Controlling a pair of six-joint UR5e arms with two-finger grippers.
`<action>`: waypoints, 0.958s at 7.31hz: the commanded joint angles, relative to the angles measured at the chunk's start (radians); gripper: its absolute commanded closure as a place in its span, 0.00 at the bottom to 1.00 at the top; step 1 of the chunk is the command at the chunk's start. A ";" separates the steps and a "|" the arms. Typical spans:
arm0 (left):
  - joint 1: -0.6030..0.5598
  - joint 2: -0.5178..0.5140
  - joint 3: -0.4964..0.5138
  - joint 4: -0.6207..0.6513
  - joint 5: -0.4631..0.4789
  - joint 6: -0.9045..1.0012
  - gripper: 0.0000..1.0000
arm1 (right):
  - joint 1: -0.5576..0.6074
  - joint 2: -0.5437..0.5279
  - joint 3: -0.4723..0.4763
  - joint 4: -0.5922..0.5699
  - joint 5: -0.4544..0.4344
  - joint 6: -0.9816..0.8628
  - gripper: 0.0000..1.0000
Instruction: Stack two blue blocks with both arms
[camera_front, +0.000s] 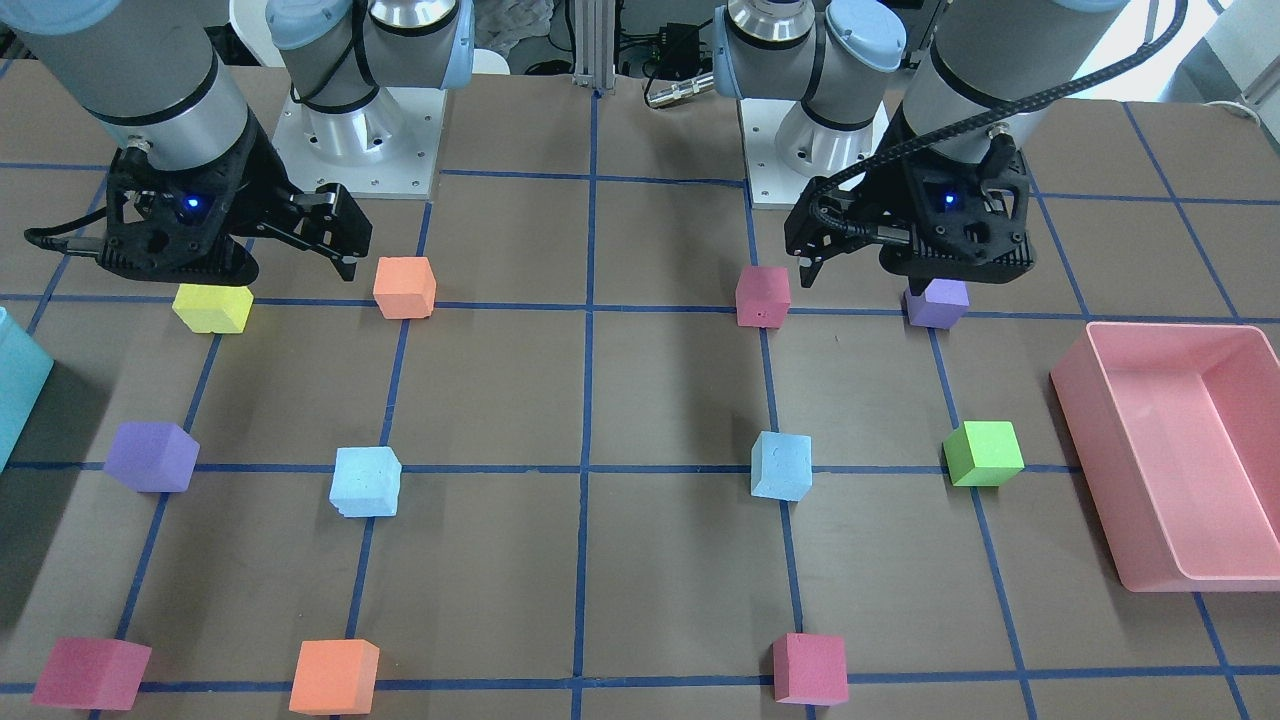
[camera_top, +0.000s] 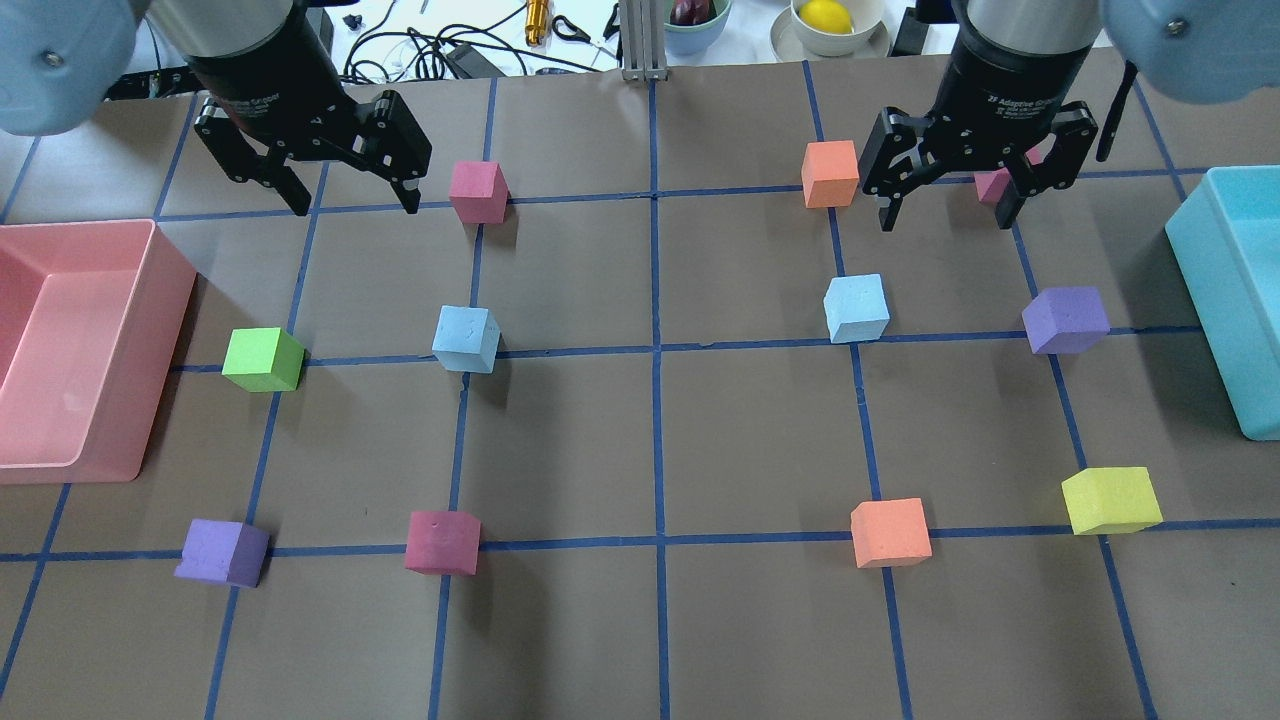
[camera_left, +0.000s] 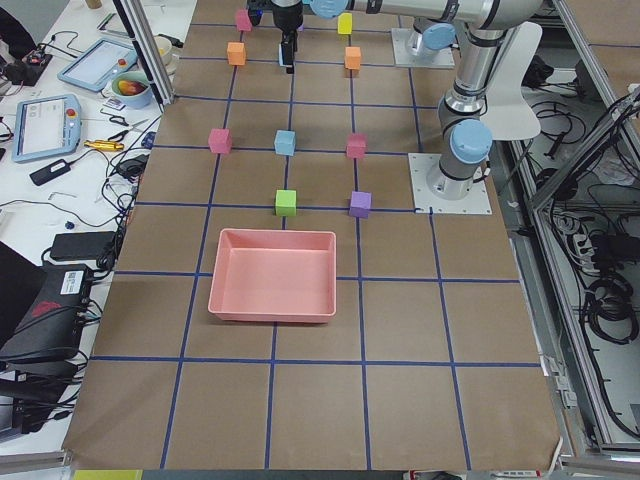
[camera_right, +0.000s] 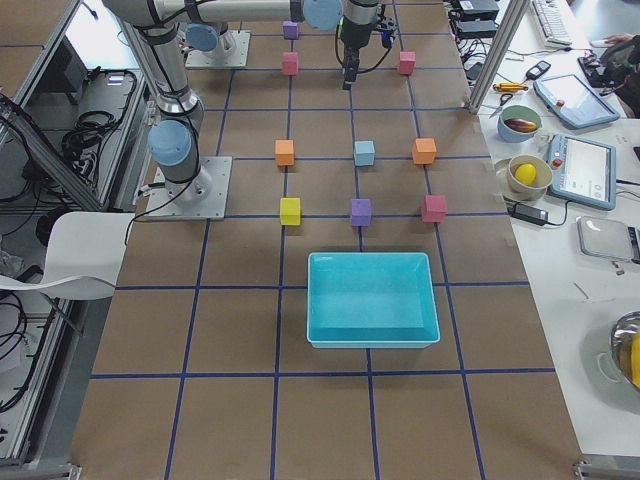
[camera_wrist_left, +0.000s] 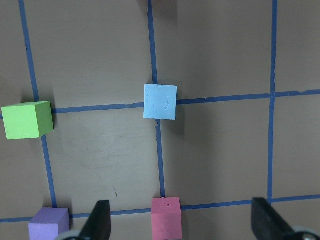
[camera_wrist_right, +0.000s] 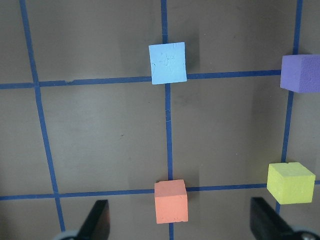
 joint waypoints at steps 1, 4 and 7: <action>0.000 0.000 -0.001 0.004 0.000 0.002 0.00 | -0.001 0.001 0.001 0.000 -0.001 0.000 0.00; 0.000 0.000 -0.004 0.004 0.000 0.000 0.00 | -0.005 0.006 0.008 -0.018 0.001 -0.003 0.00; 0.000 0.000 -0.004 0.006 0.000 0.000 0.00 | -0.008 0.072 0.028 -0.073 0.009 0.002 0.00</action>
